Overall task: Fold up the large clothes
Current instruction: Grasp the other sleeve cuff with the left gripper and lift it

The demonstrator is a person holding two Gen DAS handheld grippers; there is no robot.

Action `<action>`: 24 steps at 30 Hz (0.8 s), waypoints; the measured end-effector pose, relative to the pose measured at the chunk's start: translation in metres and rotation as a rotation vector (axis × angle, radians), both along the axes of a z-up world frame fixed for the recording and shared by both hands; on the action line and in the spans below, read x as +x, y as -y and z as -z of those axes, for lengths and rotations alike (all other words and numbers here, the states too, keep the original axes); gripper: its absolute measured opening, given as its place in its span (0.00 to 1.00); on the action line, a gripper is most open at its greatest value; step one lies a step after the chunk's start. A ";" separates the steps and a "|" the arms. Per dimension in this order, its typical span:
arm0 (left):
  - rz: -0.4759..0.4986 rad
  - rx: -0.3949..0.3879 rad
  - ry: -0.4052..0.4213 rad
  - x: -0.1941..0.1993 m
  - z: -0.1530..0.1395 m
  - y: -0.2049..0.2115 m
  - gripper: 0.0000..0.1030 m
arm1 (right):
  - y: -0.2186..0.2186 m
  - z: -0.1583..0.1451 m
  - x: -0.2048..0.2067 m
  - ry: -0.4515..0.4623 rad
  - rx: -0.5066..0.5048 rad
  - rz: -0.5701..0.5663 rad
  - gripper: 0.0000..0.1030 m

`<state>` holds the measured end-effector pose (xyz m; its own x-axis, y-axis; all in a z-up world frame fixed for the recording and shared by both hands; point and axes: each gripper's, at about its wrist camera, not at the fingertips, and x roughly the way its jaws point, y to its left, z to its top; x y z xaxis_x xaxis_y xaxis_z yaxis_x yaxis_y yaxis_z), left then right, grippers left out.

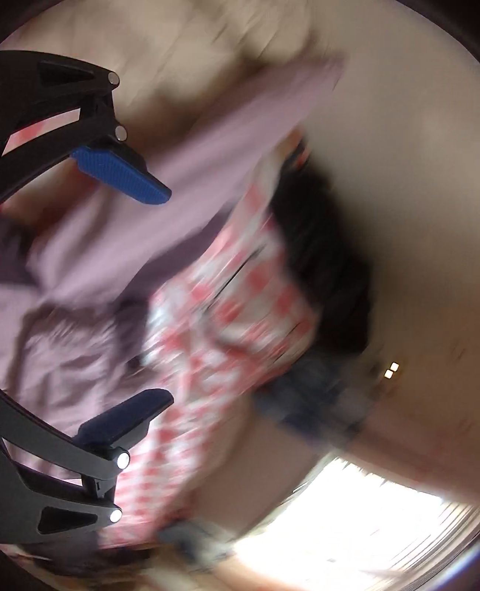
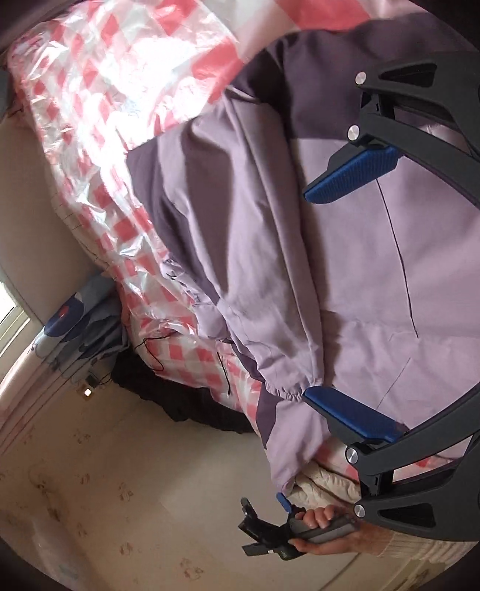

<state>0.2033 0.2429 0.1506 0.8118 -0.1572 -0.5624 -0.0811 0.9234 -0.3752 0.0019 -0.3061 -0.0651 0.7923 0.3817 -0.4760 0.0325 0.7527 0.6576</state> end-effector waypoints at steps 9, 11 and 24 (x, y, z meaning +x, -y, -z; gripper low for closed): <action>-0.325 -0.097 -0.112 0.070 -0.055 -0.194 0.93 | -0.014 0.019 0.009 -0.066 -0.013 -0.038 0.93; -0.335 -0.082 -0.188 0.091 -0.042 -0.200 0.93 | -0.014 0.025 0.010 -0.071 -0.009 -0.038 0.93; -0.394 0.026 -0.306 0.139 0.024 -0.189 0.29 | -0.014 0.033 0.015 -0.084 -0.007 -0.044 0.93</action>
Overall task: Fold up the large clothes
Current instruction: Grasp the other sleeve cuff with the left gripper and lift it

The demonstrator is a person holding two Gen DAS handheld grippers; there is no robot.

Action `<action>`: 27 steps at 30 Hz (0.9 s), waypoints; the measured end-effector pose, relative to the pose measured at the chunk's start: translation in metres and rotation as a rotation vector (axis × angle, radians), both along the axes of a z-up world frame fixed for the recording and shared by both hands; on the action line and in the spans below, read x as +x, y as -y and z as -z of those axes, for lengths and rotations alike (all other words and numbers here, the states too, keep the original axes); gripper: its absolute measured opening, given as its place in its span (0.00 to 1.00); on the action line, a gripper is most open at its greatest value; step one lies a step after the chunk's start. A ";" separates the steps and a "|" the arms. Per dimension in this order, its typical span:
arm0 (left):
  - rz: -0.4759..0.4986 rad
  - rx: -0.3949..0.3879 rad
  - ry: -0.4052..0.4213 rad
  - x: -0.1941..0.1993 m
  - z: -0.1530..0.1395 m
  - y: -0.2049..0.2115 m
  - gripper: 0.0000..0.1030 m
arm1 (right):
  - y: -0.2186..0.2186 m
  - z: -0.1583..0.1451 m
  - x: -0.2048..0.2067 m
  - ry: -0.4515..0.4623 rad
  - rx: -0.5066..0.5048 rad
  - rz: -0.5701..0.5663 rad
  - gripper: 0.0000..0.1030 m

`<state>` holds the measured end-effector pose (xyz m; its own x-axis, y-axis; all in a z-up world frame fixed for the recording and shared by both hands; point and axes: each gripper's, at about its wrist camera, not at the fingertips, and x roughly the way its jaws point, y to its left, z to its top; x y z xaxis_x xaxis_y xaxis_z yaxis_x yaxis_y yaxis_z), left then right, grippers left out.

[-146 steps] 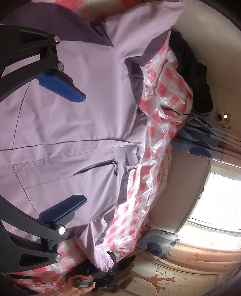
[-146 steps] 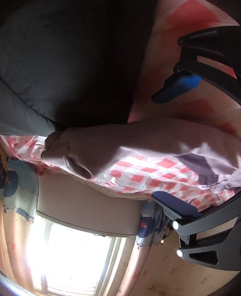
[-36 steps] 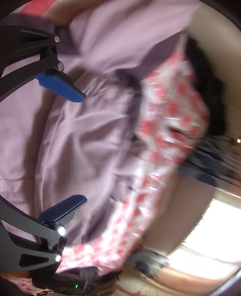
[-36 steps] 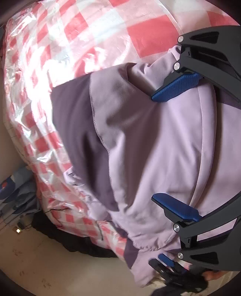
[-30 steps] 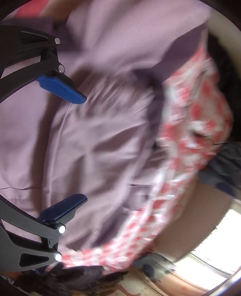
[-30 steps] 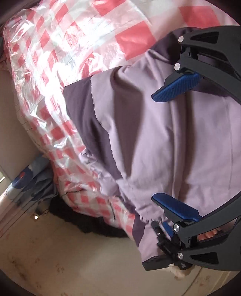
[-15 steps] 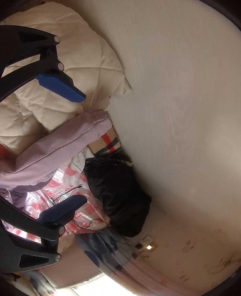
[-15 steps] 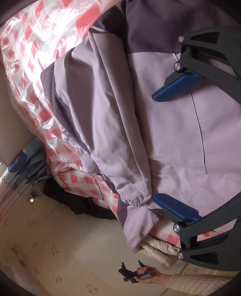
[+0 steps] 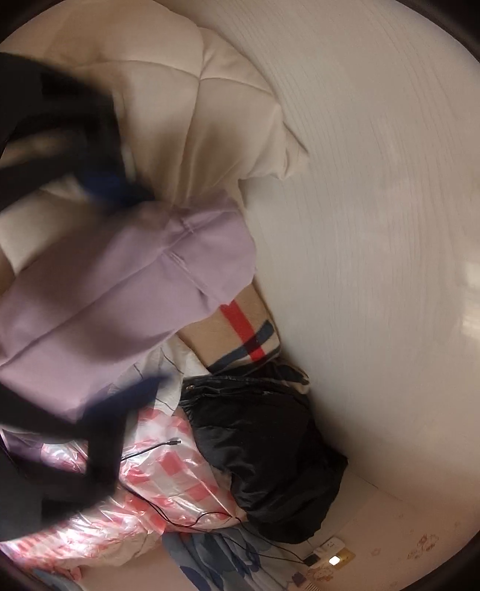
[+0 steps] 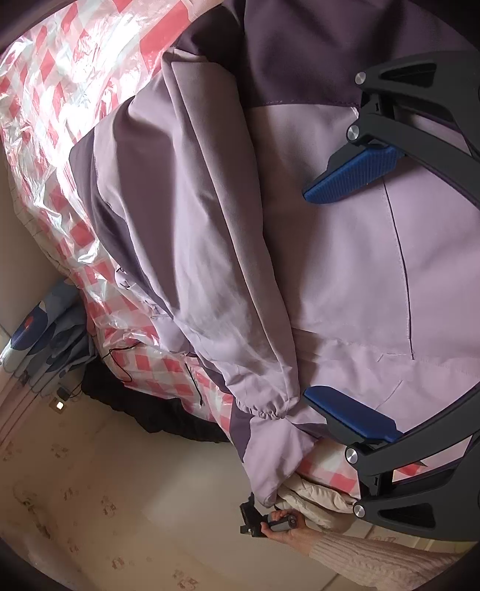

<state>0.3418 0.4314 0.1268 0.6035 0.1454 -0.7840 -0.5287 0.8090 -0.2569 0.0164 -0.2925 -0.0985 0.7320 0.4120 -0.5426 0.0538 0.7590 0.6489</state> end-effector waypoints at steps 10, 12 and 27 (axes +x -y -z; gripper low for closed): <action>0.120 -0.175 0.377 -0.043 -0.046 0.013 0.21 | 0.004 -0.011 -0.003 0.034 0.030 0.022 0.93; 0.164 -0.193 0.415 -0.047 -0.065 0.029 0.21 | 0.005 -0.016 -0.004 0.047 0.039 0.023 0.93; 0.611 -0.219 0.551 -0.080 -0.156 0.239 0.20 | 0.051 -0.025 -0.014 0.047 0.178 0.163 0.93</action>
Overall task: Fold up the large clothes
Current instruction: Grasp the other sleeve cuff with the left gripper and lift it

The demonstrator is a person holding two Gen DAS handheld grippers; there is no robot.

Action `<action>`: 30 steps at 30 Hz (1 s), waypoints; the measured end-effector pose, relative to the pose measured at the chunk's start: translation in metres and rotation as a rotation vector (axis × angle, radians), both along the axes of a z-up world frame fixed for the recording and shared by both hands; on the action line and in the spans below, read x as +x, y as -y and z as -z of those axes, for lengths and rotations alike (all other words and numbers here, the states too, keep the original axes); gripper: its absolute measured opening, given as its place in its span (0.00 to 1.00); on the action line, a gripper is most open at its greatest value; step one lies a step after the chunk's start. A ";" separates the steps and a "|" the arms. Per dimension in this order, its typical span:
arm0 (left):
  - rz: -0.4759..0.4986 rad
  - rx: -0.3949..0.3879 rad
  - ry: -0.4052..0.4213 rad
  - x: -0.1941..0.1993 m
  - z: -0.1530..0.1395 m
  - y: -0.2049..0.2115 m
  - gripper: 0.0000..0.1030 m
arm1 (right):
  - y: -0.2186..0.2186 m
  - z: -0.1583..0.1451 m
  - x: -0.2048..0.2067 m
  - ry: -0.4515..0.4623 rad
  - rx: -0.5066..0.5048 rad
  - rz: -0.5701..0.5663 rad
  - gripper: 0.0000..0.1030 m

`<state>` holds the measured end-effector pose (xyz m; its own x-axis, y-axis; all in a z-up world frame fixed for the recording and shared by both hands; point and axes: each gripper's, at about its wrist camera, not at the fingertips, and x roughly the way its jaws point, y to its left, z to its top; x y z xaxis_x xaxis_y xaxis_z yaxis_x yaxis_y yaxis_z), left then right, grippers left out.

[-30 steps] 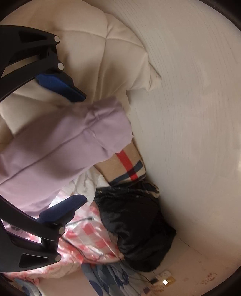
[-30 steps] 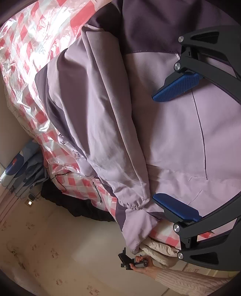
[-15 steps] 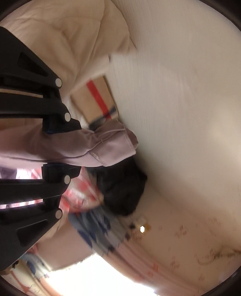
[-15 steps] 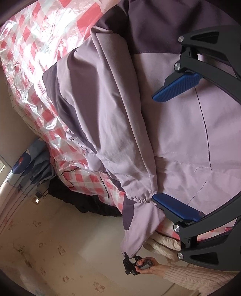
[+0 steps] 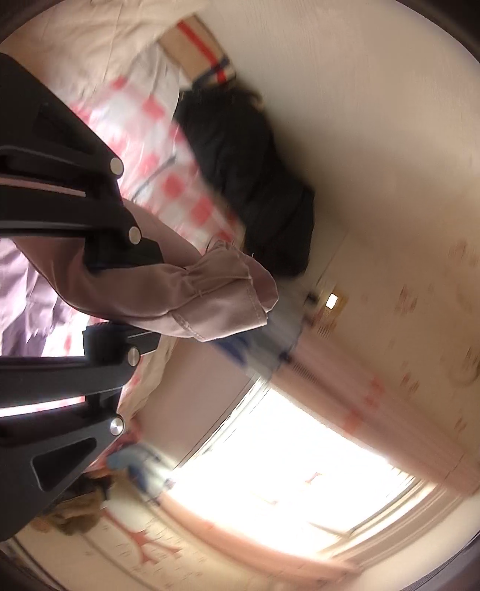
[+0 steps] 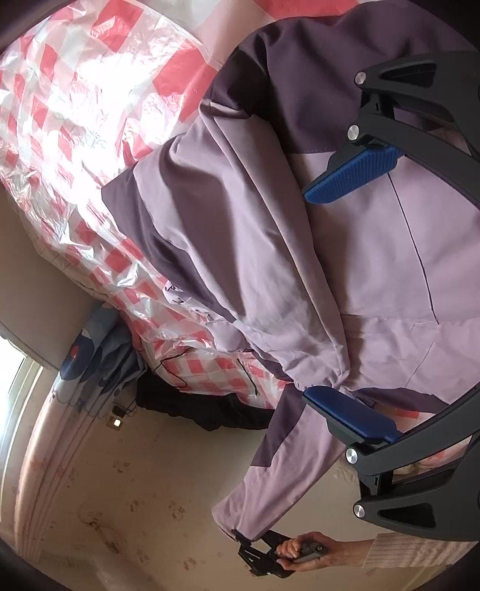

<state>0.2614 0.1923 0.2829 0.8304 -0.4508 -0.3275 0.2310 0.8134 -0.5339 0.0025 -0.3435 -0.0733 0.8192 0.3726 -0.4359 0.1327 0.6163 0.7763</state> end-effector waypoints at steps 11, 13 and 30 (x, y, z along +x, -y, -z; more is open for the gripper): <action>0.310 0.046 -0.029 -0.021 0.037 0.166 0.20 | 0.026 -0.008 -0.010 0.031 0.079 0.059 0.93; 0.351 0.056 -0.040 -0.024 0.047 0.191 0.20 | 0.032 -0.010 -0.012 0.038 0.087 0.071 0.93; 0.663 0.237 -0.194 -0.062 0.200 0.359 0.20 | 0.066 0.000 -0.025 0.051 0.222 0.142 0.93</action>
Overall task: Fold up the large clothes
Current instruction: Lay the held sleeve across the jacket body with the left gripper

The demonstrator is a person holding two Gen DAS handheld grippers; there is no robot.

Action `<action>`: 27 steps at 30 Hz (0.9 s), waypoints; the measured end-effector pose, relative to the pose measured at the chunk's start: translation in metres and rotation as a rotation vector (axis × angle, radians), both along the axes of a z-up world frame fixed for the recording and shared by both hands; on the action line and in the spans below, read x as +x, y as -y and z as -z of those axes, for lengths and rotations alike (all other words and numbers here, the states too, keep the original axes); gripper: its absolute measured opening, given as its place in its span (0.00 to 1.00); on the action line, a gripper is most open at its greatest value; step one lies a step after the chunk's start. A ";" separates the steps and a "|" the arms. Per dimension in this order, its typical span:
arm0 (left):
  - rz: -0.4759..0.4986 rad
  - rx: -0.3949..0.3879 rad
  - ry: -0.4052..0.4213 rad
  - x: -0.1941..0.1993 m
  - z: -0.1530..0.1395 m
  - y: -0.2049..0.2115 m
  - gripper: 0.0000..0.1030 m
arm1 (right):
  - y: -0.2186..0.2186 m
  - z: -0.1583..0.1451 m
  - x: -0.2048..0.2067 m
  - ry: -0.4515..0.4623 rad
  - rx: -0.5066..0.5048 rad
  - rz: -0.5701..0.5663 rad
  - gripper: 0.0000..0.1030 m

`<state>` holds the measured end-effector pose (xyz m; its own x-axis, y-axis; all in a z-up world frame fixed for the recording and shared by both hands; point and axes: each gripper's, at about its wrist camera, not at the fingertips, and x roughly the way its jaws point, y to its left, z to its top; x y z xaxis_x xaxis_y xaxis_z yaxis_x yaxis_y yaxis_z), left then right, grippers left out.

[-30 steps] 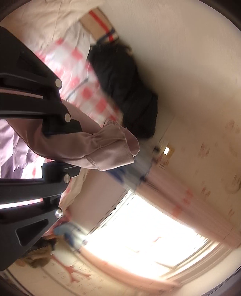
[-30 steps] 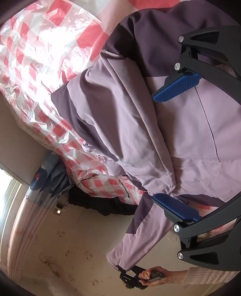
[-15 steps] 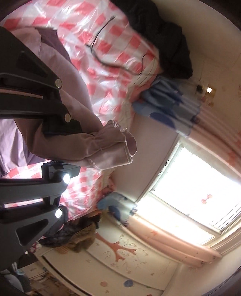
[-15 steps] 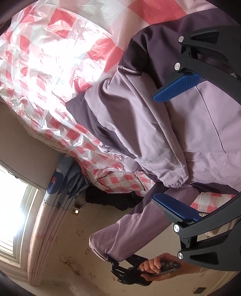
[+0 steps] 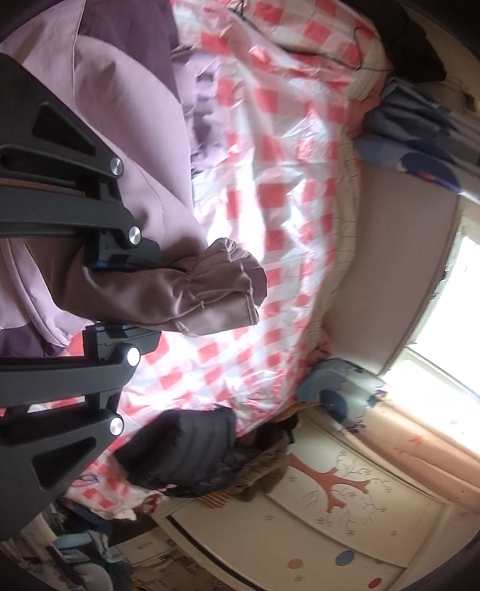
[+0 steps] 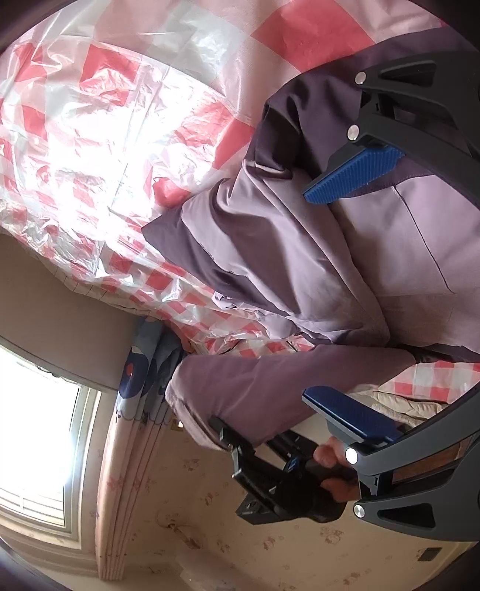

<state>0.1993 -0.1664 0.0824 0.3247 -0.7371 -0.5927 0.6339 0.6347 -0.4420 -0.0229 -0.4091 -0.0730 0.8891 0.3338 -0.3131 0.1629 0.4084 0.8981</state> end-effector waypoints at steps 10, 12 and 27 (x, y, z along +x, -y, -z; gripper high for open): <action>0.114 0.180 -0.052 -0.021 0.098 0.056 0.25 | 0.007 0.016 -0.002 -0.021 0.084 0.010 0.93; 0.156 0.207 -0.041 -0.029 0.099 0.061 0.46 | 0.008 0.018 -0.001 -0.022 0.092 0.013 0.93; -0.109 0.151 0.042 -0.030 0.019 -0.149 0.85 | -0.007 -0.008 0.035 0.070 -0.041 -0.096 0.93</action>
<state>0.1692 -0.0176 0.0633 0.4250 -0.5994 -0.6783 0.5735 0.7581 -0.3106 0.0125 -0.4021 -0.0650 0.8740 0.4064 -0.2663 0.0590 0.4553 0.8884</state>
